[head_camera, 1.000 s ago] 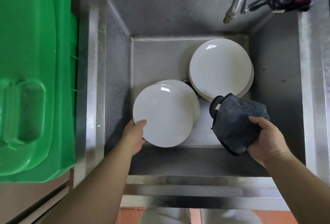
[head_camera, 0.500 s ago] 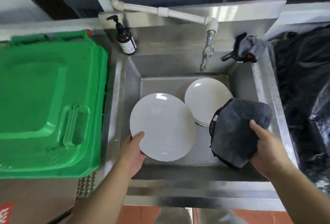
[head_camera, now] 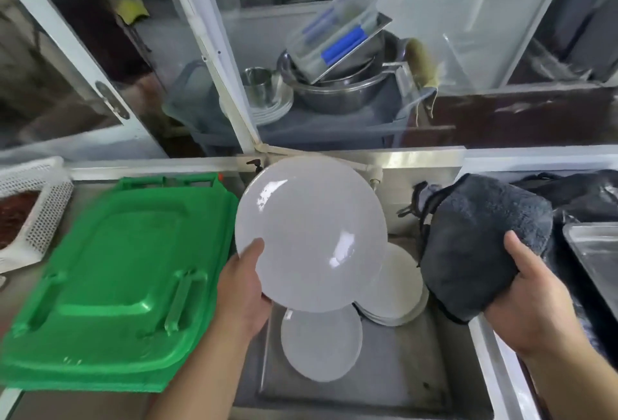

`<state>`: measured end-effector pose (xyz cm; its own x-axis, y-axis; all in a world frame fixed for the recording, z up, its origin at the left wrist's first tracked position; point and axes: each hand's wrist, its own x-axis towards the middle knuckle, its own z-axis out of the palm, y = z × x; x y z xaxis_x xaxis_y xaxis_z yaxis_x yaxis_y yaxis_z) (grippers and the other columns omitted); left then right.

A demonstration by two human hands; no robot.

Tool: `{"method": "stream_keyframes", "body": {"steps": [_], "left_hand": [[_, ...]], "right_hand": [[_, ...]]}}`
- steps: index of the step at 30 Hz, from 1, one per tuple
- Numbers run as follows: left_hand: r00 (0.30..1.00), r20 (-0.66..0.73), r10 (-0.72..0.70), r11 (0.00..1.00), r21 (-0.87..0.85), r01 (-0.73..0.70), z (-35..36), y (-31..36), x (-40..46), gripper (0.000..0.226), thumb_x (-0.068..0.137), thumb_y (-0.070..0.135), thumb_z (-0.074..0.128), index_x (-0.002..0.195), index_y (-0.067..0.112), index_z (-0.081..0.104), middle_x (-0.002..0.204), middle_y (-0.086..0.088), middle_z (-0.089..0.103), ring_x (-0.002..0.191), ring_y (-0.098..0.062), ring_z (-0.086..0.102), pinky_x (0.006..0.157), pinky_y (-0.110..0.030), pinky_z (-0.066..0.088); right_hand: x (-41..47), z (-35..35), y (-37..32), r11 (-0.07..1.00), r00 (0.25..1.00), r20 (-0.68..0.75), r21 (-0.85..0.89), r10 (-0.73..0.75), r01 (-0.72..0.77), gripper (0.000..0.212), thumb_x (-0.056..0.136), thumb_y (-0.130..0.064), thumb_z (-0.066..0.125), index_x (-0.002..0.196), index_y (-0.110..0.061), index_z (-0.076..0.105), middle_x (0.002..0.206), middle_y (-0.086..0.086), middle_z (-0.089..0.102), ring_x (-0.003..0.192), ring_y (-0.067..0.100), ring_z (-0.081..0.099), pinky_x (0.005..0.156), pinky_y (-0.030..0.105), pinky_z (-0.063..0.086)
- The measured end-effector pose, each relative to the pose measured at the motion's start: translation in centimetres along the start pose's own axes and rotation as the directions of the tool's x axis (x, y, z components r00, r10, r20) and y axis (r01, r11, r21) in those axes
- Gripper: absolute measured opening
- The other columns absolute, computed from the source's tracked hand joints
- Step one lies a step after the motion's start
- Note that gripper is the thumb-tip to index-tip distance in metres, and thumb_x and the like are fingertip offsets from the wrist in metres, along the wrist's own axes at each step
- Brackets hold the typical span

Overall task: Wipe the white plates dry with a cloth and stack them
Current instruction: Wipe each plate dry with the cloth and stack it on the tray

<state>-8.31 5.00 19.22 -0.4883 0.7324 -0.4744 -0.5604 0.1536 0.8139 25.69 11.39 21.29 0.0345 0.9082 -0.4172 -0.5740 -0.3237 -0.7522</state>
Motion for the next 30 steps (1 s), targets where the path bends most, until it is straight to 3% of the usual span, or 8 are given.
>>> {"method": "stream_keyframes", "body": {"steps": [4, 11, 14, 17, 21, 24, 27, 30], "left_hand": [[0.992, 0.071, 0.102, 0.995, -0.010, -0.101, 3.8, 3.4, -1.8, 0.016, 0.105, 0.019, 0.062, 0.114, 0.018, 0.075, 0.104, -0.004, 0.083, 0.087, -0.022, 0.081, 0.059, -0.034, 0.063], [0.960, 0.126, 0.250, 0.968, -0.040, -0.247, 9.2, 7.0, -5.0, 0.011, 0.101, 0.019, 0.067, 0.110, 0.022, 0.074, 0.097, 0.001, 0.084, 0.083, -0.020, 0.081, 0.057, -0.033, 0.062], [0.944, 0.151, 0.292, 0.956, -0.052, -0.288, 10.8, 8.1, -6.2, 0.012, 0.101, 0.023, 0.067, 0.111, 0.024, 0.074, 0.104, 0.001, 0.083, 0.094, -0.024, 0.080, 0.077, -0.040, 0.063], [0.929, 0.181, 0.324, 0.946, -0.072, -0.316, 12.2, 9.0, -7.6, 0.018, 0.102, 0.024, 0.066, 0.118, 0.022, 0.073, 0.109, 0.000, 0.082, 0.100, -0.025, 0.079, 0.084, -0.043, 0.062], [0.906, 0.242, 0.347, 0.938, -0.102, -0.332, 13.6, 9.9, -9.4, 0.018, 0.102, 0.023, 0.064, 0.116, 0.021, 0.076, 0.109, -0.004, 0.083, 0.096, -0.025, 0.080, 0.076, -0.039, 0.062], [0.881, 0.293, 0.370, 0.929, -0.110, -0.353, 14.1, 9.9, -10.8, 0.017, 0.099, 0.025, 0.067, 0.106, 0.023, 0.083, 0.111, -0.007, 0.082, 0.099, -0.027, 0.080, 0.081, -0.042, 0.060], [0.844, 0.340, 0.414, 0.910, -0.139, -0.390, 14.7, 9.7, -12.0, 0.026, 0.087, 0.027, 0.069, 0.108, 0.022, 0.084, 0.113, -0.012, 0.081, 0.105, -0.031, 0.078, 0.083, -0.044, 0.063], [0.800, 0.388, 0.458, 0.885, -0.116, -0.450, 14.9, 9.7, -12.6, 0.032, 0.087, 0.029, 0.067, 0.115, 0.023, 0.082, 0.117, -0.011, 0.080, 0.112, -0.030, 0.076, 0.099, -0.050, 0.059]], "right_hand": [[-1.6, 2.7, -3.2, 0.991, 0.984, 0.118, 0.012, -0.136, 0.136, 0.068, 0.092, -0.054, 0.062, 0.151, -0.022, 0.054, 0.145, 0.002, 0.065, 0.133, 0.021, 0.062, 0.109, 0.048, 0.047], [-4.5, 7.7, -8.1, 0.920, 0.923, 0.130, -0.104, -0.363, 0.377, 0.043, 0.095, -0.061, 0.058, 0.128, -0.036, 0.067, 0.126, -0.014, 0.075, 0.117, 0.009, 0.071, 0.107, 0.049, 0.048], [-6.1, 9.5, -10.1, 0.775, 0.849, 0.146, -0.352, -0.508, 0.524, 0.044, 0.089, -0.074, 0.048, 0.127, -0.057, 0.061, 0.118, -0.045, 0.065, 0.115, -0.015, 0.061, 0.114, 0.041, 0.042], [-7.3, 11.6, -12.6, 0.739, 0.819, 0.179, -0.360, -0.545, 0.570, 0.023, 0.083, -0.077, 0.046, 0.101, -0.073, 0.059, 0.122, -0.040, 0.065, 0.123, -0.009, 0.059, 0.113, 0.042, 0.044], [-8.4, 14.3, -14.1, 0.459, 0.617, 0.429, -0.421, -0.659, 0.782, 0.022, 0.094, -0.065, 0.041, 0.103, -0.077, 0.056, 0.110, -0.044, 0.065, 0.106, -0.019, 0.060, 0.091, 0.025, 0.048], [-8.1, 15.1, -13.0, 0.070, 0.421, 0.683, -0.479, -0.597, 0.875, 0.045, 0.102, -0.051, 0.034, 0.145, -0.057, 0.046, 0.150, -0.030, 0.051, 0.142, -0.003, 0.042, 0.120, 0.031, 0.035], [-7.1, 15.1, -10.4, -0.336, 0.370, 0.844, -0.504, -0.389, 0.796, 0.059, 0.105, -0.048, 0.024, 0.161, -0.048, 0.008, 0.174, -0.017, 0.002, 0.162, 0.012, -0.007, 0.131, 0.045, -0.001], [-7.7, 15.6, -8.5, -0.396, 0.386, 0.847, -0.517, -0.365, 0.759, 0.057, 0.105, -0.051, 0.020, 0.159, -0.053, 0.001, 0.172, -0.020, -0.012, 0.159, 0.015, -0.022, 0.130, 0.049, -0.006]]}}
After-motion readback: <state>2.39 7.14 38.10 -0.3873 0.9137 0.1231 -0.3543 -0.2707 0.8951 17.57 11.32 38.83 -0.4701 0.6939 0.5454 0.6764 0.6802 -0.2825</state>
